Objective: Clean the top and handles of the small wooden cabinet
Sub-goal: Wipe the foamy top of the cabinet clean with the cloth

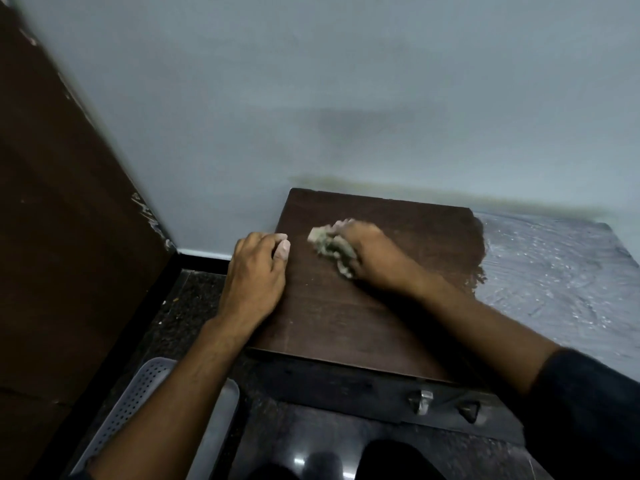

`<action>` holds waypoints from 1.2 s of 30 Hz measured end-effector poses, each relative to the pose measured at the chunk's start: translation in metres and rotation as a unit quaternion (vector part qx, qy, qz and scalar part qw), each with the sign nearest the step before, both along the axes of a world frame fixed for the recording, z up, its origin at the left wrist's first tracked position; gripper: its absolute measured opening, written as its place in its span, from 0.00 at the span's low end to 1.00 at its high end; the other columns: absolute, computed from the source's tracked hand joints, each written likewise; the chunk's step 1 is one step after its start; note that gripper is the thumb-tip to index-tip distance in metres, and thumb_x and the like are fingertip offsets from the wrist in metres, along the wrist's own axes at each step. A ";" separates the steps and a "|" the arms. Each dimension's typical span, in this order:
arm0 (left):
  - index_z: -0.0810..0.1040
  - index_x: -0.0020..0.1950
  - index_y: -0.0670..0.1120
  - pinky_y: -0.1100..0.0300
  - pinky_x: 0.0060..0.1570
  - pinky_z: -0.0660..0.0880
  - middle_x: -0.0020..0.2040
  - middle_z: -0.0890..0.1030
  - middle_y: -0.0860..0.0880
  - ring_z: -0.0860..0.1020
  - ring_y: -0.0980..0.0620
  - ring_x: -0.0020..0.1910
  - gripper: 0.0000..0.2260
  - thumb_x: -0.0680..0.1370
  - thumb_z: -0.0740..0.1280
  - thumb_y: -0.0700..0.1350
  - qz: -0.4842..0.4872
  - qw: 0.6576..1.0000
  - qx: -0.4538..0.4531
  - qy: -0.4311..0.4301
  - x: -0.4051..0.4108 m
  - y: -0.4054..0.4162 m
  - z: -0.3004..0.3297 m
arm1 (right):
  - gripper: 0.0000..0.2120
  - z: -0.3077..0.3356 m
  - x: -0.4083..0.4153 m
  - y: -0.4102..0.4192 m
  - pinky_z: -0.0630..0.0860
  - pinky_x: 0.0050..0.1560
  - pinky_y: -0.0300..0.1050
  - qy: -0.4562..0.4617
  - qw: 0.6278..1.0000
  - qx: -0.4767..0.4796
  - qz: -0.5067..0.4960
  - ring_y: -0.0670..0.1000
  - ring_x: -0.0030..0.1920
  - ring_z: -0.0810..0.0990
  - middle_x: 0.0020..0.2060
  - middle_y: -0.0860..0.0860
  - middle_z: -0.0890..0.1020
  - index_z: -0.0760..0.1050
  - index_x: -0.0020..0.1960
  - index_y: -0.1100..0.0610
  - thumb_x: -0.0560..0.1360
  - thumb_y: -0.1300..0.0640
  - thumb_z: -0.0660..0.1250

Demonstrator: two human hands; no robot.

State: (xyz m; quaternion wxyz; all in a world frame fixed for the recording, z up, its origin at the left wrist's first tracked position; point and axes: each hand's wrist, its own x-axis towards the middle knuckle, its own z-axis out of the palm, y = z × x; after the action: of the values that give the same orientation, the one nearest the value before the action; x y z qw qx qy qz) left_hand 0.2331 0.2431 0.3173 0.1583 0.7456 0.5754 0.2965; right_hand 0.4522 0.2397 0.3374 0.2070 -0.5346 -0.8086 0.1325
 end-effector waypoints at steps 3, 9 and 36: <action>0.77 0.65 0.43 0.49 0.63 0.70 0.60 0.77 0.44 0.72 0.46 0.62 0.17 0.83 0.57 0.50 0.005 1.000 -0.017 -0.012 -0.005 -0.001 -0.001 | 0.14 -0.003 -0.019 0.023 0.69 0.67 0.49 -0.053 0.997 0.017 -0.054 0.56 0.60 0.75 0.59 0.57 0.80 0.77 0.62 0.59 0.79 0.56 0.65; 0.76 0.68 0.42 0.49 0.66 0.70 0.64 0.77 0.43 0.73 0.45 0.65 0.17 0.83 0.58 0.48 0.018 0.997 -0.037 -0.071 -0.002 0.013 0.003 | 0.07 -0.020 -0.072 -0.043 0.72 0.59 0.42 0.011 0.980 0.009 0.201 0.51 0.51 0.76 0.47 0.52 0.80 0.79 0.48 0.56 0.77 0.55 0.64; 0.51 0.79 0.42 0.63 0.48 0.74 0.58 0.80 0.46 0.79 0.56 0.43 0.28 0.81 0.55 0.32 0.144 0.875 -0.210 -0.411 -0.023 0.023 -0.009 | 0.17 -0.009 -0.073 0.110 0.64 0.71 0.47 -0.095 0.995 0.010 -0.031 0.55 0.67 0.71 0.65 0.54 0.77 0.75 0.67 0.54 0.79 0.56 0.62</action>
State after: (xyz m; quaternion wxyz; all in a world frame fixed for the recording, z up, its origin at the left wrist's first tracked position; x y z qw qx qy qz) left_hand 0.2104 0.2658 0.3082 0.4889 0.4145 0.6085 0.4679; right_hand 0.3794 0.3495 0.3280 0.1383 -0.5676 -0.8089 0.0665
